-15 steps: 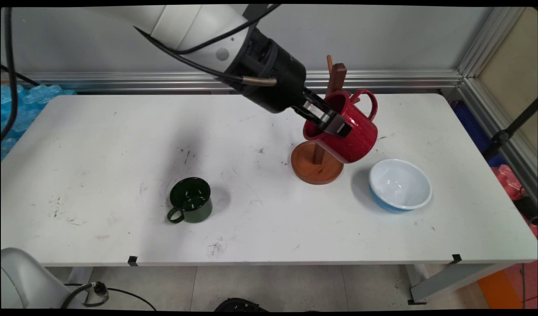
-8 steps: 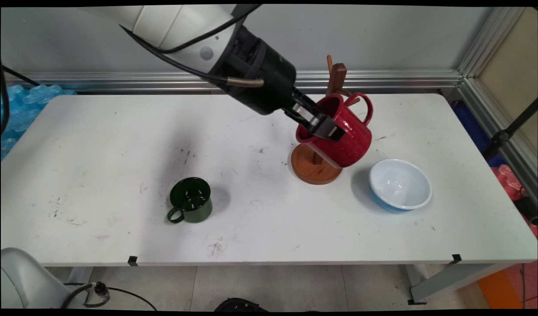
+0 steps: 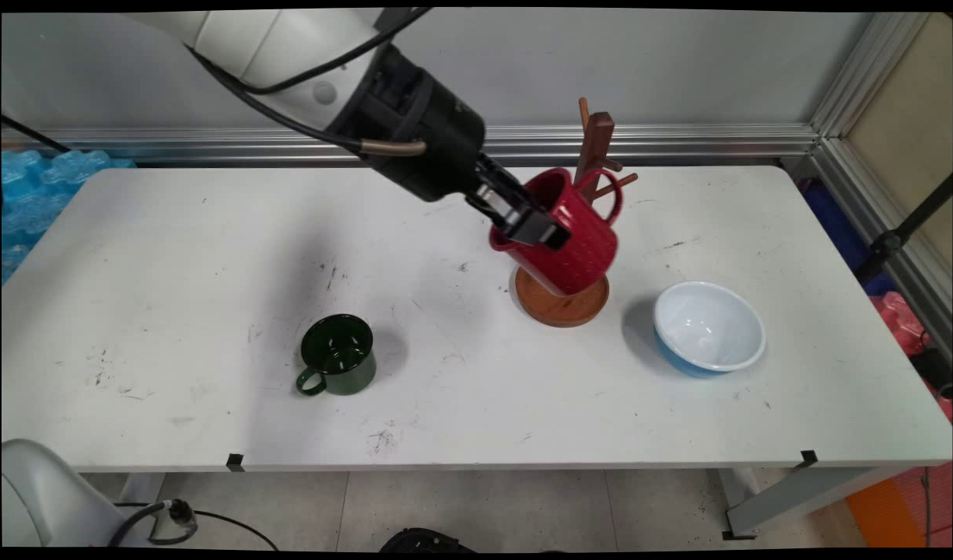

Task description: Place the picked object on the table

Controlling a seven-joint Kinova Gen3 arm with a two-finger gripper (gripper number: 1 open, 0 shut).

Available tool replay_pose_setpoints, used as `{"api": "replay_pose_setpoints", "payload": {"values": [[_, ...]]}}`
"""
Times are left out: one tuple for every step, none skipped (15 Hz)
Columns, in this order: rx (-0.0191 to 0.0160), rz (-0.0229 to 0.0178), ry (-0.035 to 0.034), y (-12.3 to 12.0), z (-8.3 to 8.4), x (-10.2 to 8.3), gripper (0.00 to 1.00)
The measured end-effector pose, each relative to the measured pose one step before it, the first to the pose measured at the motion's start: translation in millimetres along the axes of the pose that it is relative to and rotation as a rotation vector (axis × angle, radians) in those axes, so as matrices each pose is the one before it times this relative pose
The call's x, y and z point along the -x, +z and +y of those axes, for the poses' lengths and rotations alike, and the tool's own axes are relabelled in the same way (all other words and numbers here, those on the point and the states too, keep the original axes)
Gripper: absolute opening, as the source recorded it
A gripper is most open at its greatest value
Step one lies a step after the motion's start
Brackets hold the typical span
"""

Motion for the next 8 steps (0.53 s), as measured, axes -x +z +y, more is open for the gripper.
{"api": "replay_pose_setpoints", "payload": {"values": [[-0.00926,-0.00838,0.00323,-3.36,-3.67,2.83,0.0],[-0.01065,-0.01007,0.00379,-3.45,-4.06,3.16,0.0],[-0.01104,-0.01031,0.0047,-3.39,-4.21,3.14,0.0],[-0.01029,-0.00909,0.00467,-2.9,-3.63,2.79,0.0],[-0.01005,-0.0088,0.00546,-2.37,-3.27,2.38,0.0],[-0.01283,-0.01028,0.00736,-2.77,-3.96,2.6,0.0],[-0.02174,-0.01602,0.0111,-4.04,-6.44,3.5,0.0],[-0.01953,-0.01346,0.00787,-2.95,-5.49,2.68,0.0]]}}
